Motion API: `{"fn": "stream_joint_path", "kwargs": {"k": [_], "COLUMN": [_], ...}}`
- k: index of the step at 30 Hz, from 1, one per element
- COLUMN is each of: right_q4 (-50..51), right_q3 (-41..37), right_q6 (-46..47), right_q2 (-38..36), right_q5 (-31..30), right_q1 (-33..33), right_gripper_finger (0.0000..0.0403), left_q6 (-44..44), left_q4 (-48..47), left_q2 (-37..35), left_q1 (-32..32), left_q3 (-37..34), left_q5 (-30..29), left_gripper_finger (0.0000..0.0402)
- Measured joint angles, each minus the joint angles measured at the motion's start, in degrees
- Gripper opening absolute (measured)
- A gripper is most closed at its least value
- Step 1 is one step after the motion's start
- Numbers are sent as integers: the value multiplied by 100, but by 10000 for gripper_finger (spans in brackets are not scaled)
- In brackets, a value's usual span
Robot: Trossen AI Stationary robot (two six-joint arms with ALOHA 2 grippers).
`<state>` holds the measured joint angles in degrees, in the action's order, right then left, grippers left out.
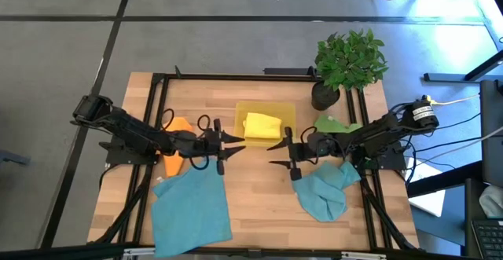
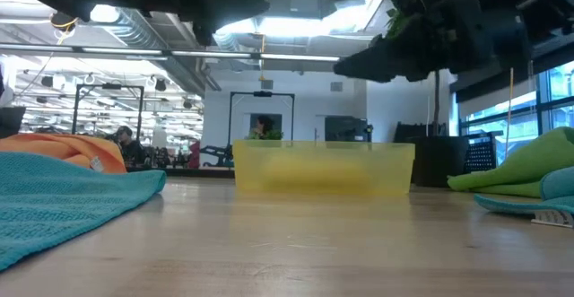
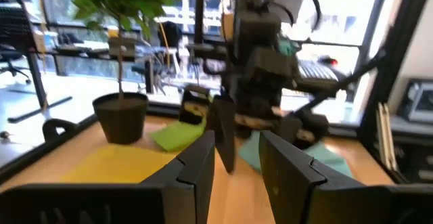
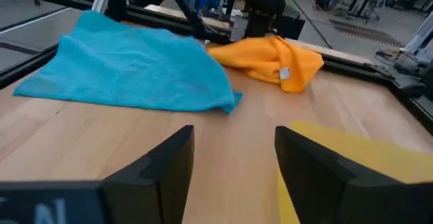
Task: Fold microfiber towels
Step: Adjust the bin on the table
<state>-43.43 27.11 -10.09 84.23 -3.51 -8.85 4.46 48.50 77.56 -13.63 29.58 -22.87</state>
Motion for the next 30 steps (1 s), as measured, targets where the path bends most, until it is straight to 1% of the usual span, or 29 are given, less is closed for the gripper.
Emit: {"fn": "stream_joint_path", "kwargs": {"k": [10, 13, 16, 19, 23, 26, 30], "right_q4": [147, 293, 613, 782, 573, 285, 83], "right_q3": [4, 9, 9, 8, 9, 13, 13], "right_q6": [-31, 175, 387, 372, 227, 173, 610], "right_q2": [4, 4, 32, 181, 573, 835, 1064], "right_q5": [14, 285, 303, 143, 188, 183, 141], "right_q1": [19, 6, -82, -157, -144, 7, 280], "right_gripper_finger": [207, 207, 207, 207, 207, 207, 207], "left_q6": [31, 284, 264, 257, 248, 283, 425], "left_q4": [-107, -316, -300, -212, -355, -395, -448], "left_q2": [38, 46, 46, 46, 46, 46, 46], "left_q1": [-63, -122, -177, -181, -175, -142, -192], "left_q3": [0, 0, 0, 0, 0, 0, 0], "left_q5": [-18, -16, -2, -41, -44, -61, -72], "left_gripper_finger": [109, 109, 109, 109, 109, 109, 109]}}
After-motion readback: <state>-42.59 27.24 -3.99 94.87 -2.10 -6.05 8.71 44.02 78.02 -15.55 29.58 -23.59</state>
